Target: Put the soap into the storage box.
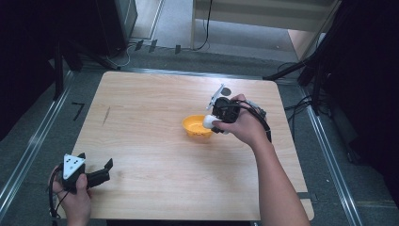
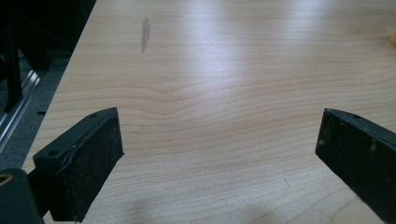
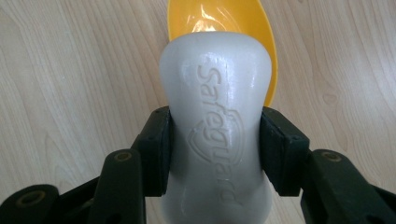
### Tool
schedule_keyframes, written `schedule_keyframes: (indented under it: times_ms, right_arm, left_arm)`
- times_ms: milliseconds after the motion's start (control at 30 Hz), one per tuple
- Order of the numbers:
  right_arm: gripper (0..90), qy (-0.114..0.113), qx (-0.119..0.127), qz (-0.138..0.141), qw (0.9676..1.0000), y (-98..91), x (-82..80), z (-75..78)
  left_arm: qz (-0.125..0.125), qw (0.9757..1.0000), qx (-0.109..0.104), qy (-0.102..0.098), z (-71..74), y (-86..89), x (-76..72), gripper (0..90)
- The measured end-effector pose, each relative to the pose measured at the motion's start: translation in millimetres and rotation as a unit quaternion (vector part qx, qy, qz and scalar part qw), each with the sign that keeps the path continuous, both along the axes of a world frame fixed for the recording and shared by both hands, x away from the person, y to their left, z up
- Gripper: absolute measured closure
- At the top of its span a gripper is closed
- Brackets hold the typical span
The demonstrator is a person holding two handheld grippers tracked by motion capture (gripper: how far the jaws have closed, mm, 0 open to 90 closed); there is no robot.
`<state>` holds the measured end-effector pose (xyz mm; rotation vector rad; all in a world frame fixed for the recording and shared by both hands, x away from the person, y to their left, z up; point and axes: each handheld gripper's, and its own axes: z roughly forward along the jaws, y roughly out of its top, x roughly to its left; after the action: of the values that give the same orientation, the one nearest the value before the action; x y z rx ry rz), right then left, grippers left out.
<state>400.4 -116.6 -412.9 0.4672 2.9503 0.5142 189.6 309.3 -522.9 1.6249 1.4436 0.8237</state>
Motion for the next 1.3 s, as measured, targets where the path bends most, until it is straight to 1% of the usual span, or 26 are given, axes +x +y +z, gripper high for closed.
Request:
schedule_keyframes:
  times_ms: [100, 267, 367, 533, 567, 600, 633, 667, 767, 833, 867, 1033, 1100, 1133, 1167, 1200, 1300]
  right_arm:
    - [50.7, 0.002, -0.003, 0.002, 1.0000, 6.1, 3.1, -0.8]
    - [50.7, 0.001, 0.000, 0.009, 1.0000, 15.7, 8.5, -3.3]
    - [50.7, 0.005, 0.002, 0.010, 0.9999, 20.4, 10.5, -5.7]
    - [50.7, 0.007, -0.007, 0.013, 0.9999, 26.0, 14.2, -11.0]
    - [50.7, 0.004, -0.006, 0.017, 0.9998, 26.9, 15.5, -12.3]
    - [50.7, 0.008, -0.009, 0.015, 0.9998, 28.0, 15.6, -12.9]
    - [50.7, 0.004, -0.008, 0.021, 0.9997, 28.9, 17.0, -14.2]
    - [50.7, 0.004, -0.011, 0.020, 0.9997, 29.9, 17.5, -14.8]
    - [50.7, 0.002, -0.010, 0.029, 0.9995, 32.7, 20.9, -18.0]
    - [50.7, 0.008, -0.012, 0.028, 0.9995, 35.0, 22.9, -20.1]
    - [50.7, 0.004, -0.012, 0.033, 0.9994, 36.2, 24.7, -21.8]
    - [50.7, 0.004, -0.020, 0.034, 0.9992, 43.4, 30.6, -28.3]
    - [50.7, 0.005, -0.020, 0.037, 0.9991, 46.4, 32.3, -30.4]
    - [50.6, 0.001, -0.019, 0.039, 0.9991, 48.2, 33.1, -31.8]
    - [50.6, 0.004, -0.021, 0.039, 0.9990, 49.5, 33.2, -32.8]
    - [50.6, 0.001, -0.019, 0.046, 0.9988, 50.7, 34.4, -34.5]
    - [50.6, 0.001, -0.027, 0.047, 0.9985, 53.4, 36.1, -39.0]
  left_arm:
    - [0.001, 1.0000, 0.001, 0.000, 0.0, -0.2, 0.0, 1.2]
    - [0.000, 1.0000, -0.001, 0.000, 0.0, 0.1, 0.0, 1.2]
    - [0.000, 1.0000, -0.001, -0.001, 0.0, 0.2, 0.0, 1.2]
    - [0.000, 1.0000, -0.001, -0.001, -0.1, 0.5, 0.1, 1.2]
    - [0.000, 1.0000, -0.001, -0.001, -0.1, 0.5, 0.1, 1.2]
    - [0.000, 1.0000, -0.001, -0.001, -0.1, 0.5, 0.1, 1.2]
    - [0.000, 1.0000, -0.001, -0.001, -0.1, 0.4, 0.1, 1.2]
    - [0.000, 1.0000, -0.002, -0.001, -0.1, 0.5, 0.1, 1.2]
    - [0.000, 1.0000, -0.002, 0.000, 0.1, 0.7, 0.0, 1.2]
    - [0.001, 1.0000, -0.003, 0.000, 0.1, 0.8, 0.1, 1.2]
    - [0.001, 1.0000, -0.003, 0.000, 0.1, 0.8, 0.0, 1.2]
    - [0.001, 1.0000, -0.005, -0.001, 0.0, 1.2, -0.1, 1.2]
    - [0.001, 1.0000, -0.005, 0.000, 0.1, 1.3, -0.2, 1.2]
    - [0.001, 1.0000, -0.005, 0.000, 0.0, 1.3, -0.1, 1.2]
    - [0.001, 1.0000, -0.005, 0.000, 0.0, 1.3, -0.2, 1.2]
    - [0.001, 1.0000, -0.005, 0.000, 0.1, 1.4, -0.2, 1.2]
    - [0.001, 1.0000, -0.006, -0.001, 0.0, 1.5, -0.1, 1.2]
